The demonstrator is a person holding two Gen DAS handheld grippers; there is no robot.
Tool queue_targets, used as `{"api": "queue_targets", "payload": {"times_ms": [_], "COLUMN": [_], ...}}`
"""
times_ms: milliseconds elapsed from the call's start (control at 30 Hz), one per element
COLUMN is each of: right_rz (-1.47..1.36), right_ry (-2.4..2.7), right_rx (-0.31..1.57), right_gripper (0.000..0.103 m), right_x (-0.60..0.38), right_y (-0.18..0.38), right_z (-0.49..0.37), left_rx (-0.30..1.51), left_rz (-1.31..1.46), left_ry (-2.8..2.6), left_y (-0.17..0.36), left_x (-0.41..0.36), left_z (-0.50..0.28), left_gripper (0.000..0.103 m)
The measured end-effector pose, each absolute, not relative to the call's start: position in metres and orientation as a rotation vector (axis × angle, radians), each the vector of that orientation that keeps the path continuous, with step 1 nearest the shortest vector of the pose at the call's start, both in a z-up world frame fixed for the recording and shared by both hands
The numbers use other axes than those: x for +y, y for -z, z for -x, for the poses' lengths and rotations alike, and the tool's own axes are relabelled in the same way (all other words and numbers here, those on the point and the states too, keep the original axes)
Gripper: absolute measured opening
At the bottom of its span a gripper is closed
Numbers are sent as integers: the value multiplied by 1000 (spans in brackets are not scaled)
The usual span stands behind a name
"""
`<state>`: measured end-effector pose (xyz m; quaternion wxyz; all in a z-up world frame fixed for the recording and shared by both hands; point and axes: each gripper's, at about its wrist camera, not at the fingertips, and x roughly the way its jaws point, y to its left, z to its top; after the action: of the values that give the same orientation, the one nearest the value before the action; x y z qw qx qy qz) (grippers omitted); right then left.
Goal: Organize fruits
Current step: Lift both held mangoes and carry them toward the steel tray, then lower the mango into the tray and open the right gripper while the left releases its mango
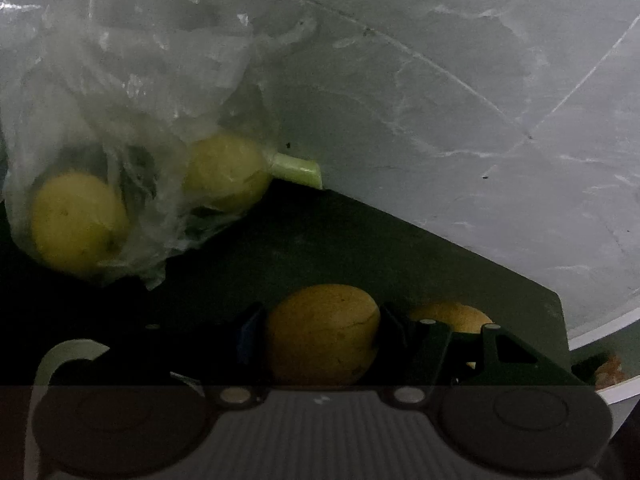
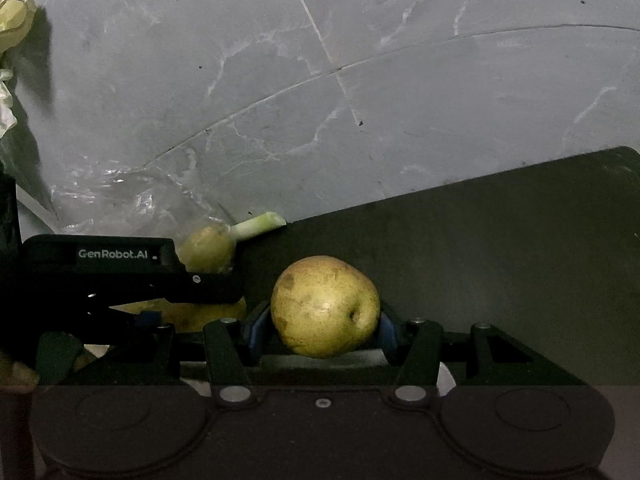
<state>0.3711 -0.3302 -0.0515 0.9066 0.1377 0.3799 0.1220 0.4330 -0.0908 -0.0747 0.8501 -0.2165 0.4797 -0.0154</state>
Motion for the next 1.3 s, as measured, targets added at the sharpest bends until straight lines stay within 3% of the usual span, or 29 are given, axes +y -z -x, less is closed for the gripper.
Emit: {"api": "queue_targets", "payload": {"times_ms": [567, 1300], "right_rz": [-301, -297], "right_ry": [-178, -110], "right_rx": [808, 846], "right_gripper": [55, 55], "right_x": [-317, -318], "right_y": [57, 63], "right_z": [-326, -304], "left_rx": [1025, 1096], "left_rz": [416, 355], "left_ry": [129, 251], "left_y": [53, 68], "left_x": [-76, -92], "left_z": [-395, -368], "left_gripper": [66, 65]}}
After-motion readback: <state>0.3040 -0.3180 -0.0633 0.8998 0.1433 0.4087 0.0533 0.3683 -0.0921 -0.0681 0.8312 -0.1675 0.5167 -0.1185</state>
